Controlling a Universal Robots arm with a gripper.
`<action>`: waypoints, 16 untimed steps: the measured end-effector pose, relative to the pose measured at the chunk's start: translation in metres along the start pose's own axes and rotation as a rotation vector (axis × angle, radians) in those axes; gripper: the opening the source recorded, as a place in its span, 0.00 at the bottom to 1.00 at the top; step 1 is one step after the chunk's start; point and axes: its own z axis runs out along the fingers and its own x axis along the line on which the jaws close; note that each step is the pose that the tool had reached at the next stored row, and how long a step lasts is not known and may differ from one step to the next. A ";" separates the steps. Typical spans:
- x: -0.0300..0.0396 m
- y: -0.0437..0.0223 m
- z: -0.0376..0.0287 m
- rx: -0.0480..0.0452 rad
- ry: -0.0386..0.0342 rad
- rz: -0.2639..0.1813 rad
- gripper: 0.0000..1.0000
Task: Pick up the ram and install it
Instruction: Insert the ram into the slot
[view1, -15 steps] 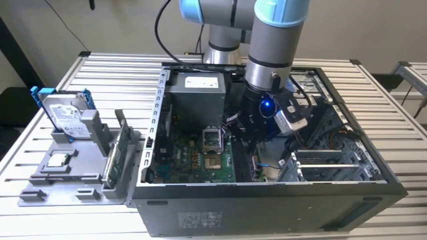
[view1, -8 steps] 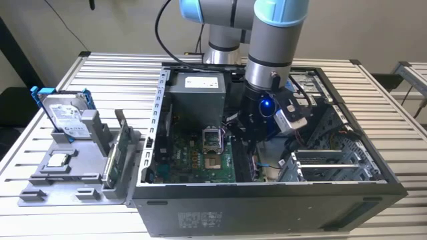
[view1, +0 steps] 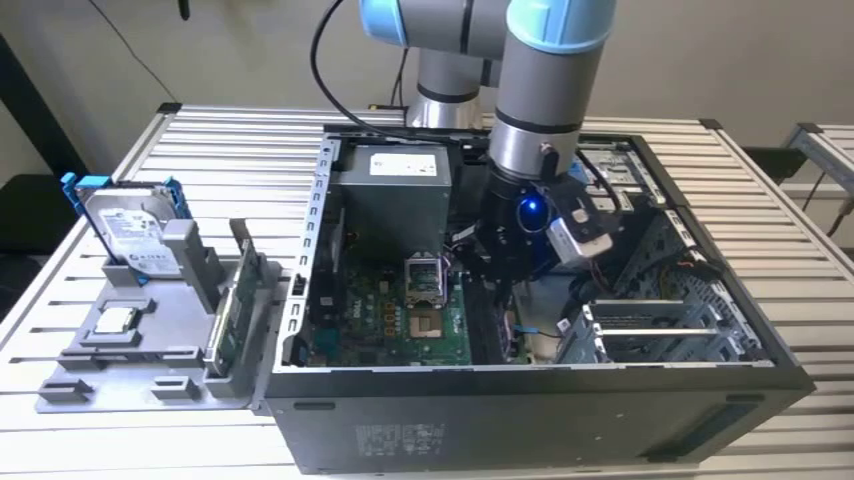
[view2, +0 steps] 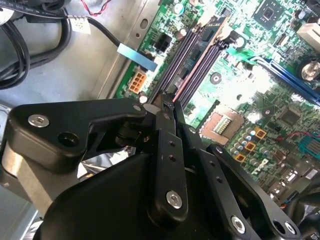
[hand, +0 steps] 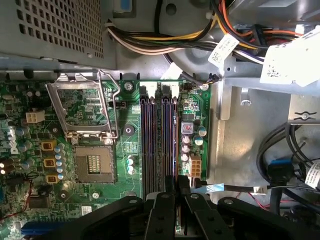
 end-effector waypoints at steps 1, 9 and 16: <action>0.0000 0.0010 0.0011 -0.0003 -0.0001 0.000 0.14; 0.0001 0.0044 0.0070 0.0002 0.0001 0.000 0.14; -0.0007 0.0077 0.0099 -0.0001 -0.0001 0.000 0.14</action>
